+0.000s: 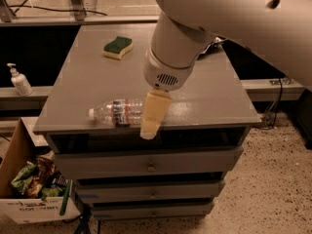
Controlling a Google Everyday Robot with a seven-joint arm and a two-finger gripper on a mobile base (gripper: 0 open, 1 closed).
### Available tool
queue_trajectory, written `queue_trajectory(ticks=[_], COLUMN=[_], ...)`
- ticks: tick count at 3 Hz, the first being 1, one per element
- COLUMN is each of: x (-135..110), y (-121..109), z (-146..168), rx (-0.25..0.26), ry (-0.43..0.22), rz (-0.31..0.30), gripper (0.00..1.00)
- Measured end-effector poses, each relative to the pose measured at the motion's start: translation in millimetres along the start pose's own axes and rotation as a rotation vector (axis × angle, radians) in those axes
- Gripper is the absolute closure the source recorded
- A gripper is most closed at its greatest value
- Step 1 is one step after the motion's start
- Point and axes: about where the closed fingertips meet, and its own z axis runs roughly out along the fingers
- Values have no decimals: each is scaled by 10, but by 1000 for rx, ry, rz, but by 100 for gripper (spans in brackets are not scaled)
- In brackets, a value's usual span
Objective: Place water bottle upright
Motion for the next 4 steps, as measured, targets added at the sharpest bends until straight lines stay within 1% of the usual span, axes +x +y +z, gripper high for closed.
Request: queue_trajectory(ticks=[1,2,3,4], x=[13,-116,-325,-520], y=[2,-68,-184,-293], z=[34,170,355,575], rx=[12,34,38,18], ry=[-7,-14,-5,18], rz=[10,-4,-40,-76], gripper=[0,0,0,0])
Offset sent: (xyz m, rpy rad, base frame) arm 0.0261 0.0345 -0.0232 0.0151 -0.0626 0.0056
